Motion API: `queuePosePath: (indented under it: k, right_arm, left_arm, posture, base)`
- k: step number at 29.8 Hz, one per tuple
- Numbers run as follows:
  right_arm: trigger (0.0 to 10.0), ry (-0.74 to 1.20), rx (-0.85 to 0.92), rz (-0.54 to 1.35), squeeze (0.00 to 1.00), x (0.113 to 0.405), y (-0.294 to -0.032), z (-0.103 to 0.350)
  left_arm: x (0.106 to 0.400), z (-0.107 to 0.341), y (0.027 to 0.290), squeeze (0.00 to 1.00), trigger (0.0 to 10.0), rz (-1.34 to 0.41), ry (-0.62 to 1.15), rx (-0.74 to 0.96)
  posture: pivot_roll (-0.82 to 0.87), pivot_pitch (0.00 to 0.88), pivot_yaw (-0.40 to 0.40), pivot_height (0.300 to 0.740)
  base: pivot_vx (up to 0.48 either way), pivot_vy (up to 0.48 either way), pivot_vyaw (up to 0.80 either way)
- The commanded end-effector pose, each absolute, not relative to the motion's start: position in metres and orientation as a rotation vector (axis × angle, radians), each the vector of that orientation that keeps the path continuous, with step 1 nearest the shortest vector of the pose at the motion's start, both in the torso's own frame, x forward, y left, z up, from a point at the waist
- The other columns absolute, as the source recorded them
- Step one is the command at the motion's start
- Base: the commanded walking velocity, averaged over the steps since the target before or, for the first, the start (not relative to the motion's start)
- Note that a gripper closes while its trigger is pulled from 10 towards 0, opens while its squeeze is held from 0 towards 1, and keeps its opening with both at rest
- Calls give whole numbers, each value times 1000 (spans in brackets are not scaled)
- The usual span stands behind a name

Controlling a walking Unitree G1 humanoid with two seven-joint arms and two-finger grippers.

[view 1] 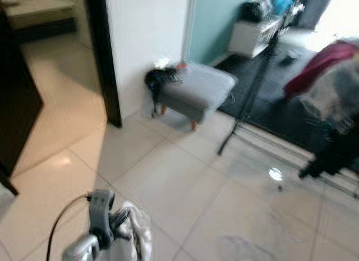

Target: Hang hanger

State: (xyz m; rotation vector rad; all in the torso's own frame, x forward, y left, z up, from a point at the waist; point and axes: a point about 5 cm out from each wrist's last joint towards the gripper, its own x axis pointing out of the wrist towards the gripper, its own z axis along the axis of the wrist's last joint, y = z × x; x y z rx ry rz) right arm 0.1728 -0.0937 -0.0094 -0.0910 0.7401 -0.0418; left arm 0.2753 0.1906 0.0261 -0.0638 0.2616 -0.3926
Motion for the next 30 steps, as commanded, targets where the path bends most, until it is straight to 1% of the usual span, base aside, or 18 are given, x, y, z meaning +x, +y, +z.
queuePosePath:
  k: [1,2,3,5,6,7,8,12,14,16,17,18,19,22,25,26,27,30]
  right_arm:
    - [10000,454,-38,-196,0,219,-255,29]
    - [10000,454,-38,-196,0,219,-255,29]
    - [10000,139,102,-314,0,257,-361,117]
    - [10000,139,102,-314,0,257,-361,117]
    - [10000,67,195,-324,0,269,-370,135]
    - [10000,52,148,-309,0,279,-373,150]
    - [10000,69,44,-291,0,288,-372,159]
    - [10000,89,-47,-266,0,300,-369,169]
    - [10000,99,-53,-235,0,304,-365,170]
    - [10000,96,-42,-69,0,309,-354,163]
    - [10000,96,-42,-69,0,309,-354,163]
    - [10000,93,-43,29,0,309,-344,157]
    - [10000,95,-33,102,0,308,-335,150]
    - [10000,94,-23,149,0,306,-328,144]
    - [10000,128,4,236,0,292,-302,116]
    - [10000,128,4,236,0,292,-302,116]
    - [10000,132,27,237,0,284,-293,107]
    - [10000,132,84,231,0,271,-280,93]
  left_arm:
    - [274,24,203,0,10000,-379,283,-36]
    - [274,24,203,0,10000,-379,283,-36]
    - [283,34,211,0,10000,-373,269,-13]
    - [283,34,211,0,10000,-373,269,-13]
    - [285,38,215,0,10000,-372,260,-3]
    - [286,41,219,0,10000,-370,253,2]
    - [286,44,222,0,10000,-365,244,8]
    - [287,48,224,0,10000,-349,230,12]
    - [288,48,224,0,10000,-345,223,10]
    - [289,50,220,0,10000,-347,204,5]
    - [289,50,220,0,10000,-347,204,5]
    - [291,53,219,0,10000,-353,189,5]
    - [293,56,218,0,10000,-357,178,6]
    - [294,58,217,0,10000,-359,169,7]
    - [296,59,214,0,10000,-356,161,0]
    - [296,59,214,0,10000,-356,161,0]
    - [296,58,210,0,10000,-360,160,-2]
    - [296,57,203,0,10000,-365,154,-13]
  posture:
    - [-38,125,25,740]
    - [-38,125,25,740]
    - [-5,146,45,740]
    - [-5,146,45,740]
    - [-2,148,43,740]
    - [1,149,33,740]
    - [6,145,21,740]
    - [4,149,18,740]
    - [5,149,8,740]
    - [7,154,2,740]
    - [7,154,2,740]
    - [7,156,-2,740]
    - [7,156,-2,740]
    - [5,154,-8,740]
    - [-5,146,-16,740]
    - [-5,146,-16,740]
    - [-13,140,-21,740]
    - [-19,130,-32,740]
  base:
    - [0,0,0]
    - [0,0,0]
    - [0,0,0]
    - [0,0,0]
    - [0,0,0]
    - [0,0,0]
    - [0,0,0]
    - [0,0,0]
    - [0,0,0]
    - [0,0,0]
    - [0,0,0]
    - [0,0,0]
    - [0,0,0]
    - [0,0,0]
    - [0,0,-800]
    - [0,0,-800]
    - [0,0,-800]
    - [0,0,-800]
